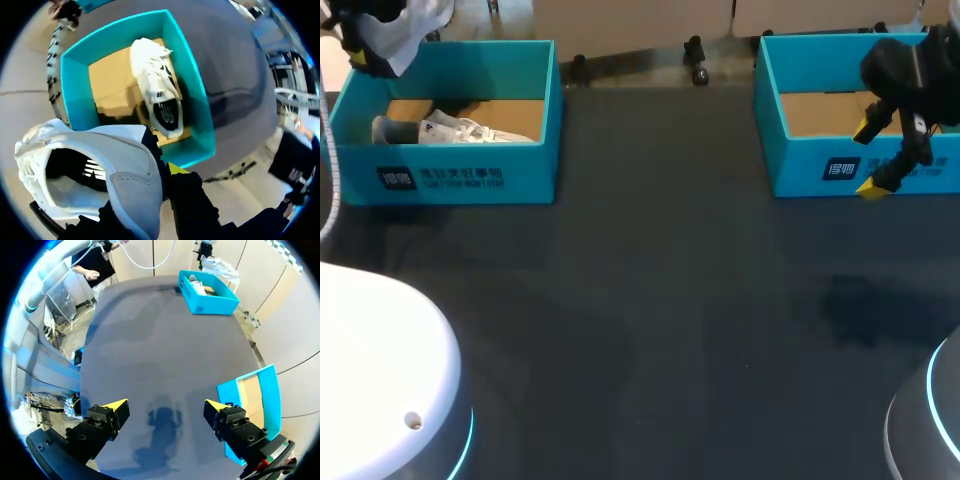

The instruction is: Take the shoe out of the shoebox, open the shoe tongue, remove and reinsert the insole, then place the shoe into the shoebox

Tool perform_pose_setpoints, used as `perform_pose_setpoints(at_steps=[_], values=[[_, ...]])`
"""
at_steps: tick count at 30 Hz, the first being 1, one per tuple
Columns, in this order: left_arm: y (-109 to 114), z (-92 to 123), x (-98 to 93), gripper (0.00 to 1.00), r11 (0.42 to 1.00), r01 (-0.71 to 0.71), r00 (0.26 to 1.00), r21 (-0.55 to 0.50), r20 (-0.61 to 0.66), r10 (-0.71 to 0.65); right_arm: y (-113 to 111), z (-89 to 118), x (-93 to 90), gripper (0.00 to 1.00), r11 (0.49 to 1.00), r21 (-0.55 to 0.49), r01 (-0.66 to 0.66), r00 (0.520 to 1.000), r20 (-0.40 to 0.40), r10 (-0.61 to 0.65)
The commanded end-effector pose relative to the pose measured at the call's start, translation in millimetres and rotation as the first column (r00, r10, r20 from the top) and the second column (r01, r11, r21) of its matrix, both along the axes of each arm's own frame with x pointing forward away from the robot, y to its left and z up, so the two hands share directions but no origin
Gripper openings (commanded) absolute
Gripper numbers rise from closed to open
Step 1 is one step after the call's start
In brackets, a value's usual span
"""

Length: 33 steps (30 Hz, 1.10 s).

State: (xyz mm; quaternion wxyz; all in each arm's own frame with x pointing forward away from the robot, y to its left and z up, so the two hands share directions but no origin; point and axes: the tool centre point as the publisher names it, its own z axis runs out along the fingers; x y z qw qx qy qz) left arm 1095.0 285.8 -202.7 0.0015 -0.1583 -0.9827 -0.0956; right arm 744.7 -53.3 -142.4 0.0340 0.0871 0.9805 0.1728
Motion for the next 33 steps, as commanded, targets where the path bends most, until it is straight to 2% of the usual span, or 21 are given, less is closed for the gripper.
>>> perform_pose_setpoints(at_steps=[1,2,4,7,10,11,12,14,15,16,17,19,21,25,28,32,33], values=[[7,6,10.5,0.00,0.961,0.272,0.962,0.045,-0.033,-0.270,1,0,1.5,1.00,1.000,-0.002,0.000,1.000,-0.003,0.000],[9,7,14.6,0.00,0.963,0.269,0.963,0.026,-0.037,-0.268,1,0,1.5,1.00,1.000,-0.002,0.000,1.000,-0.003,0.000],[11,9,19.4,0.00,0.933,0.358,0.933,0.021,-0.026,-0.358,1,0,1.5,1.00,1.000,-0.002,0.000,1.000,-0.003,0.000],[15,8,26.5,0.00,0.868,0.496,0.867,0.013,-0.063,-0.495,1,0,1.5,1.00,1.000,-0.002,0.000,1.000,-0.003,0.000],[22,7,32.0,0.00,0.711,0.702,0.705,-0.036,-0.103,-0.701,1,0,1.5,1.00,1.000,-0.002,0.000,1.000,-0.003,0.000],[26,7,34.1,0.00,0.679,0.731,0.672,-0.066,-0.099,-0.734,1,0,1.5,1.00,1.000,-0.002,0.000,1.000,-0.003,0.000],[27,8,38.0,0.00,0.621,0.782,0.614,-0.062,-0.098,-0.783,1,0,1.5,1.00,1.000,-0.002,0.000,1.000,-0.003,0.000],[29,9,40.8,0.00,0.541,0.840,0.535,-0.039,-0.099,-0.839,1,0,1.5,1.00,1.000,-0.002,0.000,1.000,-0.003,0.000],[32,11,40.6,0.00,0.466,0.884,0.463,-0.027,-0.077,-0.883,1,0,1.5,1.00,1.000,-0.002,0.000,1.000,-0.003,0.000],[33,12,41.1,0.00,0.462,0.886,0.458,-0.032,-0.084,-0.885,1,0,1.5,1.00,1.000,-0.002,0.000,1.000,-0.003,0.000],[34,13,42.0,0.00,0.407,0.913,0.405,-0.018,-0.069,-0.912,1,0,1.5,1.00,1.000,-0.002,0.000,1.000,-0.003,0.000],[36,16,43.4,0.00,0.368,0.930,0.365,-0.021,-0.075,-0.928,1,0,1.5,1.00,1.000,-0.002,0.000,1.000,-0.003,0.000],[39,18,43.6,0.00,0.277,0.961,0.275,-0.015,-0.077,-0.958,1,0,1.5,1.00,1.000,-0.002,0.000,1.000,-0.003,0.000],[43,20,40.0,0.00,0.143,0.990,0.144,0.013,-0.089,-0.986,1,0,1.5,1.00,1.000,-0.002,0.000,1.000,-0.003,0.000],[42,19,37.3,0.00,0.099,0.995,0.101,0.031,-0.109,-0.989,1,0,1.5,1.00,1.000,-0.002,0.000,1.000,-0.003,0.000],[36,19,39.0,0.00,0.136,0.990,0.139,0.034,-0.107,-0.984,1,0,1.5,1.00,1.000,-0.002,0.000,1.000,-0.003,0.000],[32,19,40.2,0.00,0.190,0.981,0.194,0.050,-0.107,-0.975,1,0,1.5,1.00,1.000,-0.002,0.000,1.000,-0.003,0.000]])
